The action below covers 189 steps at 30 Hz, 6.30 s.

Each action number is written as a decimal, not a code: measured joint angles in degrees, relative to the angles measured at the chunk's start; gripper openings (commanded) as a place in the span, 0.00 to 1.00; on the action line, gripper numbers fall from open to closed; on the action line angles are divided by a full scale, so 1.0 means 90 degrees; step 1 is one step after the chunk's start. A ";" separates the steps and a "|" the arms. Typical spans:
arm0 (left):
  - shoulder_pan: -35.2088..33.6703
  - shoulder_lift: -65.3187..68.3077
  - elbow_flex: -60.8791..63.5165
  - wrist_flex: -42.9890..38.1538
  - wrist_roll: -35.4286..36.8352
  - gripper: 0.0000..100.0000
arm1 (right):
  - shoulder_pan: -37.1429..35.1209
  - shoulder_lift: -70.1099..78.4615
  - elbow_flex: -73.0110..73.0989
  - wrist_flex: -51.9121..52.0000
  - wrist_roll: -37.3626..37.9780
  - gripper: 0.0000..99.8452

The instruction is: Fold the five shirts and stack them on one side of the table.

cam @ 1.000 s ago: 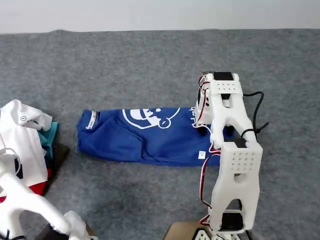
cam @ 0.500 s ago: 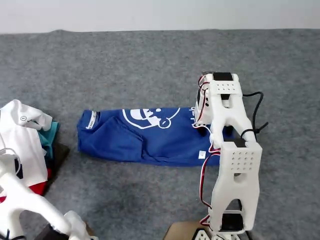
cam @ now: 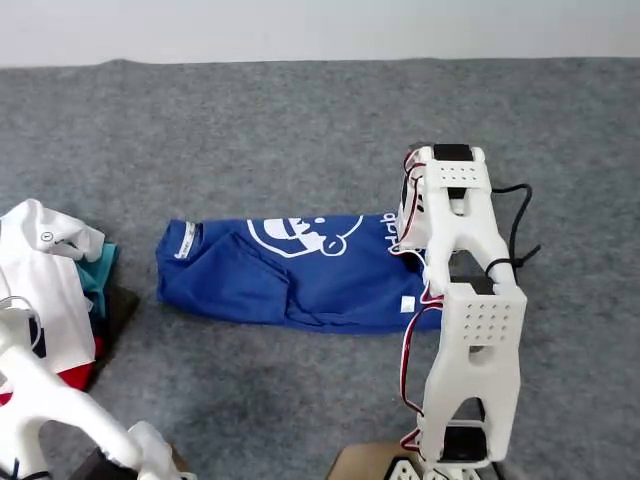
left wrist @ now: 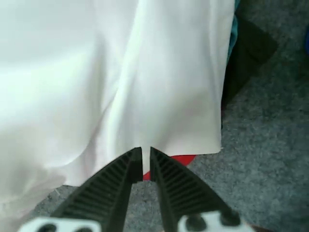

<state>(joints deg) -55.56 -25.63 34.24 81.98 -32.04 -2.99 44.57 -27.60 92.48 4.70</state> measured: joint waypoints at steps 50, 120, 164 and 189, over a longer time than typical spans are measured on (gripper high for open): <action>0.0000 0.0000 0.0234 0.0000 0.0000 0.04 | -0.1797 -0.2012 0.0107 0.0723 0.1836 0.01; 0.0000 0.0000 0.1026 -0.0391 0.0010 0.04 | -0.1495 0.0576 -0.2364 0.0869 0.2530 0.01; 0.0000 0.0000 0.1026 -0.0391 0.0010 0.04 | -0.4552 -0.0342 -0.1045 0.0879 0.2168 0.01; 0.0000 0.0000 0.1026 -0.0391 0.0010 0.04 | -0.5001 -0.0703 -0.0127 0.0479 0.2188 0.01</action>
<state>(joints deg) -55.56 -25.63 43.47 78.46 -31.96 -48.00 38.24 -28.75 96.79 24.40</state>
